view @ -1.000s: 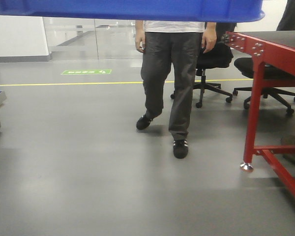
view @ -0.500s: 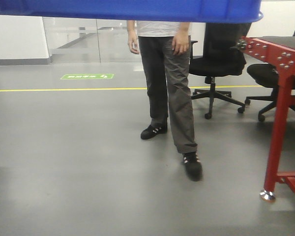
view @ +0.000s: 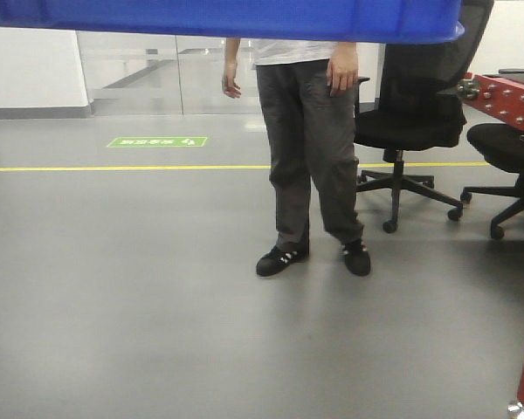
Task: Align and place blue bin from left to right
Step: 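Hold the bin with both grippers while the base turns across the aisle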
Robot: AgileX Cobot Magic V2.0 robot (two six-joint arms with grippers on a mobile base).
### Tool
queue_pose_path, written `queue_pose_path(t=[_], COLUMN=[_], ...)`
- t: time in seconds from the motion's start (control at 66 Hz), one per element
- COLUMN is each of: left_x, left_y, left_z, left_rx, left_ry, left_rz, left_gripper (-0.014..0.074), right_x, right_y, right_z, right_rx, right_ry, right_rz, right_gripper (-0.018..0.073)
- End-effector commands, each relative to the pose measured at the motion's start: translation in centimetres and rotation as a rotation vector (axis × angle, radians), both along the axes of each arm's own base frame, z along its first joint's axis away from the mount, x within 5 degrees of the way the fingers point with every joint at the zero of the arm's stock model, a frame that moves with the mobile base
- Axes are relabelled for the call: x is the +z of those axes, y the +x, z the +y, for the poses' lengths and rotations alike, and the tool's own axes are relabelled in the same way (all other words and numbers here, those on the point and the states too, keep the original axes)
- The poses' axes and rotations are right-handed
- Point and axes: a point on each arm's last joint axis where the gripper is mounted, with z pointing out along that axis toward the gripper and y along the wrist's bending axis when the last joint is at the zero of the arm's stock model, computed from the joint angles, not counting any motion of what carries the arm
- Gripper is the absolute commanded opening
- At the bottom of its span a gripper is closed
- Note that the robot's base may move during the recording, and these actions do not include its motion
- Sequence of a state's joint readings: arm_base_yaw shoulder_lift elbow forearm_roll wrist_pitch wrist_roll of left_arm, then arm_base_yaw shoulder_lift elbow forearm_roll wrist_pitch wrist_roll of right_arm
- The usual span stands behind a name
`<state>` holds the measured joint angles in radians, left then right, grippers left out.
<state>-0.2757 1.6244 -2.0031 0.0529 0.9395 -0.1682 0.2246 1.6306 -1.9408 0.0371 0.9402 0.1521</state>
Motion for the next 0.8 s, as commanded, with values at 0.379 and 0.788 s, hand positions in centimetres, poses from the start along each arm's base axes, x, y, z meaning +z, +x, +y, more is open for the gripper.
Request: queue_pose_path(t=[0.379, 0.788], left_x=[4.91, 4.91], left_y=[-0.87, -0.87], left_z=[-0.56, -0.56], left_rx=[-0.047, -0.047], left_ry=[-0.164, -0.164], left_rz=[-0.381, -0.381], left_gripper=[-0.0111, -0.0111], right_x=[1.42, 0.97], right_y=[0.08, 0.52], right_z=[-0.09, 0.01], right_rx=[-0.012, -0.012], right_ry=[0.039, 0.036], right_rz=[-0.11, -0.097], right_gripper=[-0.007, -0.007])
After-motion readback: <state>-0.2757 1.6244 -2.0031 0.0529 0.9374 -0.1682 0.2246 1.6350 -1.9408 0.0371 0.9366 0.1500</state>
